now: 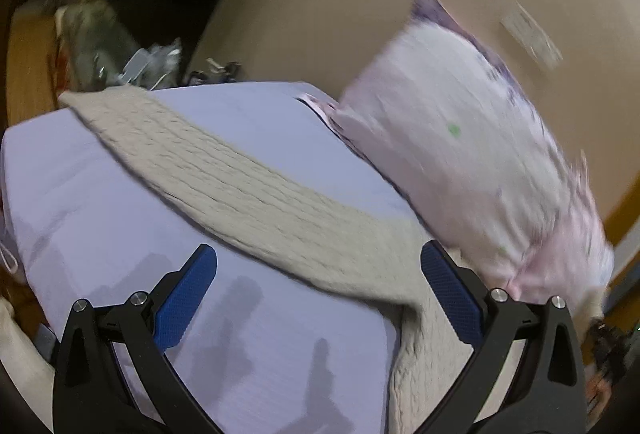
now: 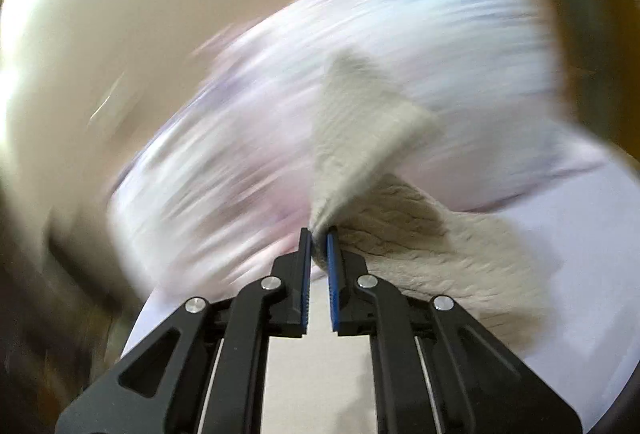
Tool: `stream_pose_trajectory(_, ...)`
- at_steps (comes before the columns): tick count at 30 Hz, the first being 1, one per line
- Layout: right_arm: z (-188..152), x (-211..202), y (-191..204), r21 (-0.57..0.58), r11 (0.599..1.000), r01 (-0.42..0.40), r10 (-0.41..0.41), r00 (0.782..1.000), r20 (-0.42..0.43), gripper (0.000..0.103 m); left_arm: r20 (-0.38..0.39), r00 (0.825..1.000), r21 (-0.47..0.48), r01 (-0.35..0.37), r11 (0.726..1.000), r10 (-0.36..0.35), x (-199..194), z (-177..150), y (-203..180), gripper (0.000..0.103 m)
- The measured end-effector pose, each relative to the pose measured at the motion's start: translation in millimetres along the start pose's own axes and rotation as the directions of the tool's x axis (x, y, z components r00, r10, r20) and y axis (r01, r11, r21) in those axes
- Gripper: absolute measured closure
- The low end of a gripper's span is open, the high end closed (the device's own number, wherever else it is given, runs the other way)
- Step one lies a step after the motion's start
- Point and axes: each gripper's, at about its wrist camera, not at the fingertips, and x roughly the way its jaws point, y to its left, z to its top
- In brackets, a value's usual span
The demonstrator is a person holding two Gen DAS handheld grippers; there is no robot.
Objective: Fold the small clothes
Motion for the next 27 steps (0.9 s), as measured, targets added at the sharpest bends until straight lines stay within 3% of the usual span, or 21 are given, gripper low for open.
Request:
stream_pose_trajectory(1, -14.0, 21.0, 29.5, -0.057, 0.997, -0.058, 0.054, 0.995, -0.081, 0.090, 0.007, 1.000, -0.027, -0.002, 1.000, 0.002, -0.2, 5.6, 7.8, 0.001)
stream_pose_trajectory(2, -36.0, 46.3, 62.8, -0.108, 0.987, -0.121, 0.099, 0.977, -0.191, 0.085, 0.010, 1.000, -0.044, -0.010, 0.999, 0.010, -0.5, 9.0, 13.4, 0.001)
stream_pose_trajectory(4, -73.9, 76.3, 105.0, -0.152, 0.969, -0.193, 0.132, 0.930, -0.344, 0.064, 0.009, 1.000, -0.090, -0.017, 0.996, 0.018, 0.7, 15.2, 27.4, 0.006)
stream_pose_trajectory(5, -82.4, 80.1, 110.7, -0.149, 0.968, -0.203, 0.138, 0.923, -0.359, 0.050, 0.006, 1.000, -0.120, -0.015, 0.993, 0.016, 1.1, 18.1, 36.1, 0.008)
stream_pose_trajectory(6, -87.3, 79.9, 113.5, -0.138, 0.968, -0.208, 0.148, 0.923, -0.356, 0.040, 0.002, 1.000, -0.152, -0.018, 0.988, 0.019, 1.3, 21.1, 46.3, 0.012)
stream_pose_trajectory(9, -79.8, 69.4, 98.3, -0.105, 0.979, -0.176, 0.135, 0.939, -0.315, 0.030, -0.009, 0.999, -0.246, -0.039, 0.968, 0.038, 7.0, 27.6, 71.3, 0.019)
stream_pose_trajectory(12, -70.5, 68.7, 69.0, -0.074, 0.991, -0.110, 0.084, 0.952, -0.295, 0.026, -0.001, 0.997, -0.349, -0.070, 0.935, 0.074, 10.7, 35.0, 98.5, 0.037)
stream_pose_trajectory(14, -68.4, 57.7, 47.2, -0.047, 0.997, -0.059, 0.043, 0.959, -0.281, 0.025, 0.010, 0.997, -0.387, -0.069, 0.919, 0.079, 12.2, 42.4, 108.3, 0.041)
stream_pose_trajectory(19, -66.7, 58.6, 8.1, 0.025, 1.000, -0.010, 0.017, 0.961, -0.274, 0.024, -0.023, 0.997, -0.464, -0.077, 0.882, 0.074, 26.1, 55.9, 128.9, 0.078)
stream_pose_trajectory(22, -66.3, 50.5, -5.6, 0.040, 0.999, -0.006, 0.016, 0.964, -0.265, 0.022, -0.059, 0.995, -0.431, -0.101, 0.897, 0.084, 37.5, 66.1, 126.8, 0.095)
stream_pose_trajectory(24, -65.8, 44.1, -14.0, 0.046, 0.999, -0.003, 0.015, 0.966, -0.258, 0.021, -0.050, 0.994, -0.374, -0.109, 0.921, 0.097, 37.4, 73.7, 109.9, 0.097)
stream_pose_trajectory(25, -65.5, 42.6, -16.1, 0.046, 0.999, -0.002, 0.014, 0.967, -0.254, 0.021, -0.027, 0.997, -0.295, -0.081, 0.952, 0.077, 34.6, 81.6, 82.1, 0.097)
stream_pose_trajectory(27, -62.7, 32.8, -25.6, 0.041, 0.999, 0.013, -0.004, 0.973, -0.231, 0.021, -0.008, 1.000, -0.185, -0.020, 0.982, 0.019, 32.3, 88.5, 39.1, 0.098)
